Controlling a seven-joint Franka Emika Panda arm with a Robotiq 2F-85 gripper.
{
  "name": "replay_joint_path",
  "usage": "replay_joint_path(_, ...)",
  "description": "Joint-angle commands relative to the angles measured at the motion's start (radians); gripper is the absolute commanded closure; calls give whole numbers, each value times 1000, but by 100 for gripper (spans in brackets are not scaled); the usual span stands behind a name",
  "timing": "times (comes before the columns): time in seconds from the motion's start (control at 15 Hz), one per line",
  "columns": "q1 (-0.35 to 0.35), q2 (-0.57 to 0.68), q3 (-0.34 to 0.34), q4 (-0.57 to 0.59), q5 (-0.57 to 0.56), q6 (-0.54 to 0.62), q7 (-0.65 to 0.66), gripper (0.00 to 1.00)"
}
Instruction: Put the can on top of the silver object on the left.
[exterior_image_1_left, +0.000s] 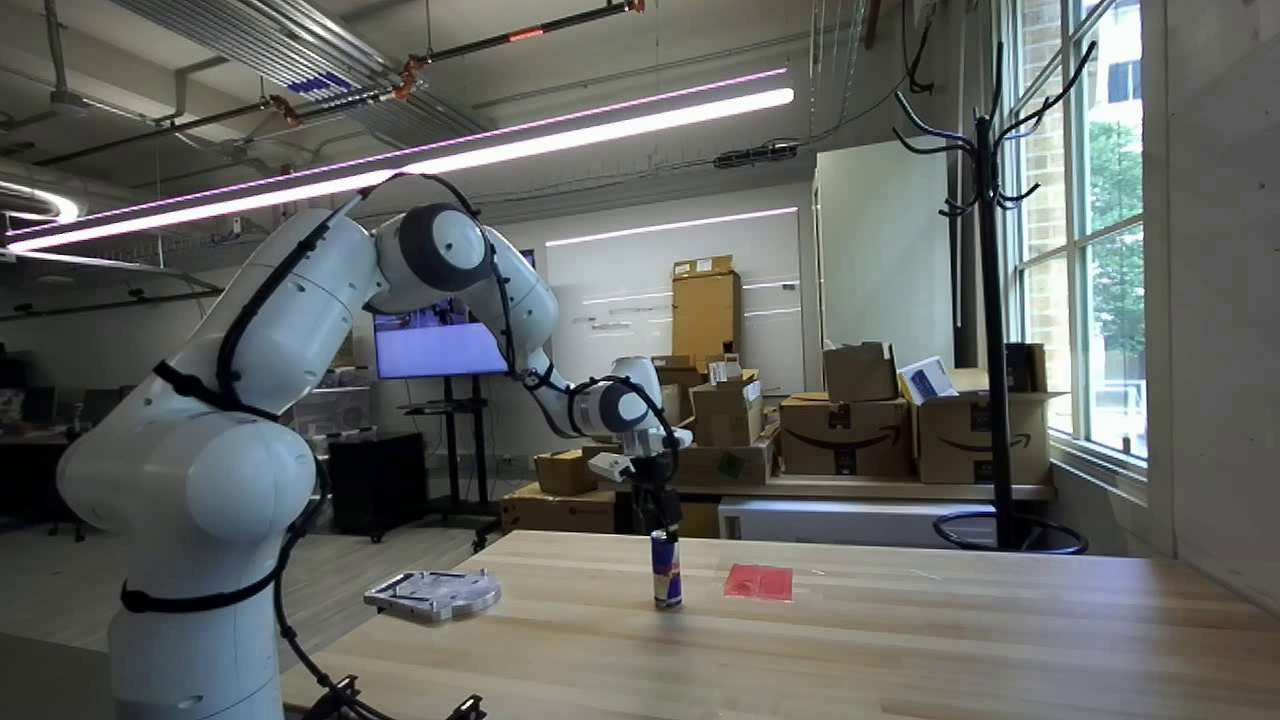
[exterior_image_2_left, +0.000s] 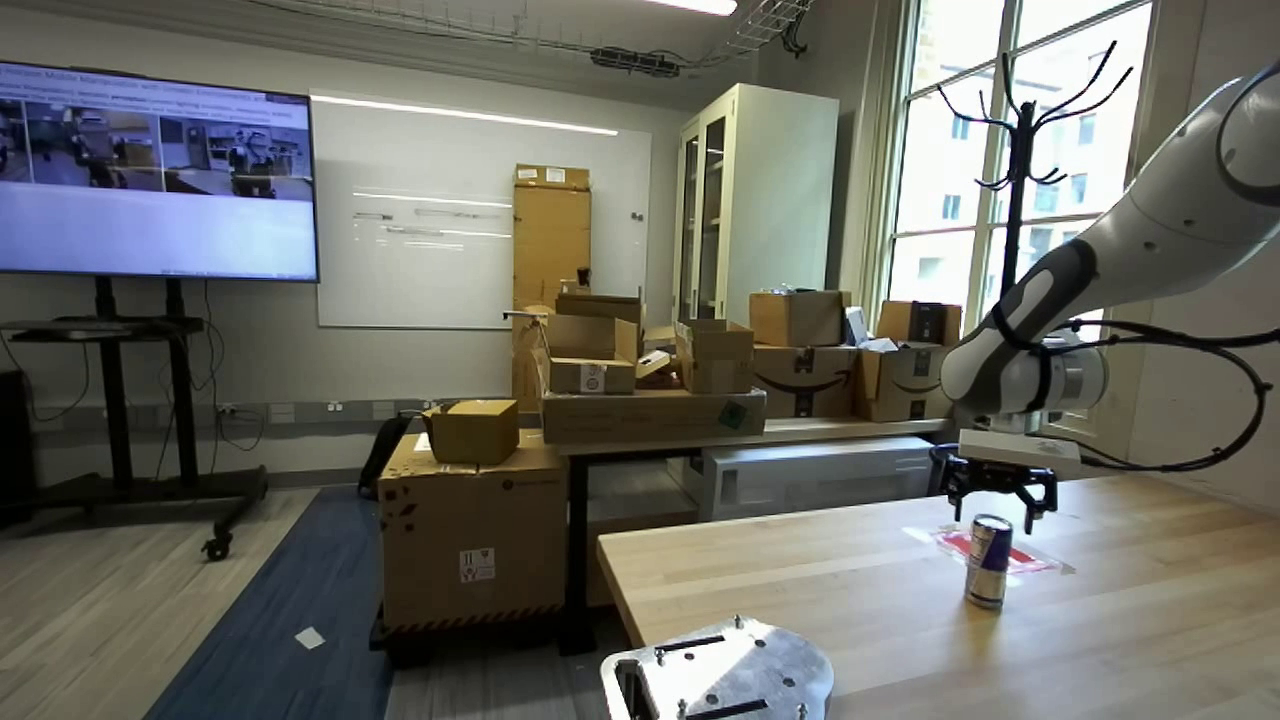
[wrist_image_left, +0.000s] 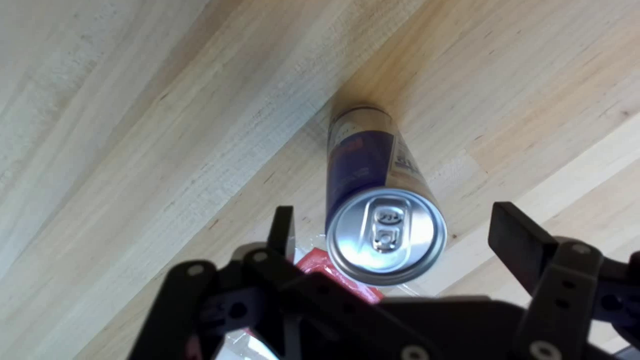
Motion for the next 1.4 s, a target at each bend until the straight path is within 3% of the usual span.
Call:
replay_joint_path(0.0, 0, 33, -2, 45, -1, 1, 17, 0)
replay_joint_path(0.6, -21, 80, 6, 48, 26, 5, 3, 0)
replay_joint_path(0.73, -23, 83, 8, 48, 31, 11, 1, 26)
replay_joint_path(1.07, -24, 79, 9, 47, 37, 18, -3, 66)
replay_joint_path(1.33, -25, 68, 15, 38, 39, 17, -15, 66)
